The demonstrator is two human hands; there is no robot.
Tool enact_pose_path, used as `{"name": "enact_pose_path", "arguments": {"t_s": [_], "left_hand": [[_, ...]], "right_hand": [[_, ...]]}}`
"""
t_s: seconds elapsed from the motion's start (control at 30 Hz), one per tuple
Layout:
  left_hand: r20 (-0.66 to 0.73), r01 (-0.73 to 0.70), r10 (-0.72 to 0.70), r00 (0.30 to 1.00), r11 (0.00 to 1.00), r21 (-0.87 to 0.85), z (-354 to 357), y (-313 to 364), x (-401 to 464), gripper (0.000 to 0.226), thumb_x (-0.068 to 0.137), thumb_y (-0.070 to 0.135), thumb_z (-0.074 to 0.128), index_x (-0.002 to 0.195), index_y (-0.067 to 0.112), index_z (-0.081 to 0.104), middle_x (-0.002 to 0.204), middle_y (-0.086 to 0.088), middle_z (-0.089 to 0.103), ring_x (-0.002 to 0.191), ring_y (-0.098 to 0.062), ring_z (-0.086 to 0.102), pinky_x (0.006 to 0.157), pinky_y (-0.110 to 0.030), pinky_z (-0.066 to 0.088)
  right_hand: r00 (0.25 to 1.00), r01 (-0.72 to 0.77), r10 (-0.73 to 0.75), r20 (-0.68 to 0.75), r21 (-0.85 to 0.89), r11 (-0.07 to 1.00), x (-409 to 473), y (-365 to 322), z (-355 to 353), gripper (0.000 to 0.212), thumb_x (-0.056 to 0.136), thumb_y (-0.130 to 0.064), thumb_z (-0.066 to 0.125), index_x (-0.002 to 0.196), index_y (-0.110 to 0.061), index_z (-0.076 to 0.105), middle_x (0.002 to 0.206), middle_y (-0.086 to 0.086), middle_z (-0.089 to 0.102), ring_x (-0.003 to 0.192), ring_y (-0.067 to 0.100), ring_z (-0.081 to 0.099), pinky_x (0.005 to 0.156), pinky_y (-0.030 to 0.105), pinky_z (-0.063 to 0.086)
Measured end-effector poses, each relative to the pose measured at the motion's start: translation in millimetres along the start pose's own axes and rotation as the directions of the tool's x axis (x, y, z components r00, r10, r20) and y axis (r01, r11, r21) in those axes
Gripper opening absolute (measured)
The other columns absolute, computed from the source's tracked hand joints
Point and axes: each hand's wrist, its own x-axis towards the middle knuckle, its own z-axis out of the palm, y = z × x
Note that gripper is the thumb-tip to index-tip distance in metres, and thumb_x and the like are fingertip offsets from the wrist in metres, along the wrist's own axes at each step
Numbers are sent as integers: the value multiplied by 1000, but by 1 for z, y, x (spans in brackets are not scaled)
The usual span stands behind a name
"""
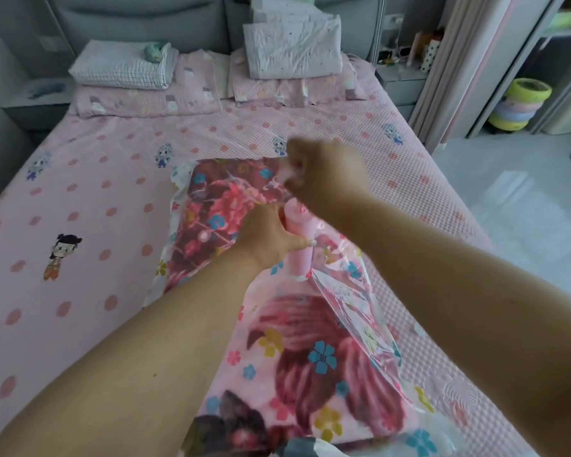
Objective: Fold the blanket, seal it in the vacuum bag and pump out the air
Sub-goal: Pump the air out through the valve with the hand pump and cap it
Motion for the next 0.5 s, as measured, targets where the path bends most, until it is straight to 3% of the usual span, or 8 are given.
{"name": "enact_pose_path", "arguments": {"t_s": [0.07,0.1,0.2,0.27,0.33,0.4,0.43,0.5], "left_hand": [[-11,-28,28,1000,999,16,0,1,-4,33,62,14,87,85,25,66,84,0,73,79,-13,67,73,-20,54],[-17,-26,26,1000,1000,-5,0,1,-4,34,62,14,86,85,28,66,83,2,73,80,-13,68,72,-20,54],[-10,21,-21,1000,998,-53,-1,-2,-3,41,63,15,88,100,16,70,98,-2,73,90,-17,68,81,-30,54],[-7,34,-34,999,997,-64,-2,-1,-3,46,63,16,88,104,15,69,102,-2,73,92,-18,67,83,-33,54],[-9,25,-26,1000,998,-51,-2,-1,-3,42,62,14,88,100,15,70,98,-3,73,90,-18,68,83,-35,56],[-14,-15,15,1000,1000,3,-2,0,-4,36,61,14,87,90,21,68,84,4,72,83,-16,67,77,-27,56],[-24,-32,33,999,999,24,-2,1,-5,37,60,14,87,87,24,65,77,9,69,79,-14,66,72,-20,55],[-38,-19,19,999,1000,12,-1,0,-4,36,61,15,88,87,23,65,78,8,68,77,-14,66,67,-18,53]], "right_hand": [[950,-75,103,294,-102,992,-20,5,13,7,83,-22,53,87,-27,52,67,-6,45,67,21,51,52,23,32],[952,-89,110,287,-86,992,-20,7,13,6,83,-23,54,84,-27,50,67,-6,45,67,21,49,52,23,30],[998,-29,30,-50,27,999,10,-1,-10,31,77,-30,54,59,-22,31,51,-8,33,52,19,37,48,21,18],[967,30,1,-253,118,993,24,-7,-21,33,71,-33,51,54,-25,24,47,-11,27,47,16,33,47,19,15],[991,1,9,-136,71,997,15,-9,-15,23,73,-30,50,61,-22,33,51,-10,29,53,20,39,46,21,16],[981,-56,64,186,-50,997,-10,-5,4,17,80,-24,54,76,-25,38,59,-8,35,65,21,44,49,24,22],[957,-71,92,274,-86,994,-19,-1,11,18,82,-22,55,80,-27,38,62,-8,35,69,20,45,51,24,24],[968,-71,85,235,-66,995,-15,1,11,19,81,-23,56,78,-27,38,60,-9,34,68,19,44,50,23,22]]}}
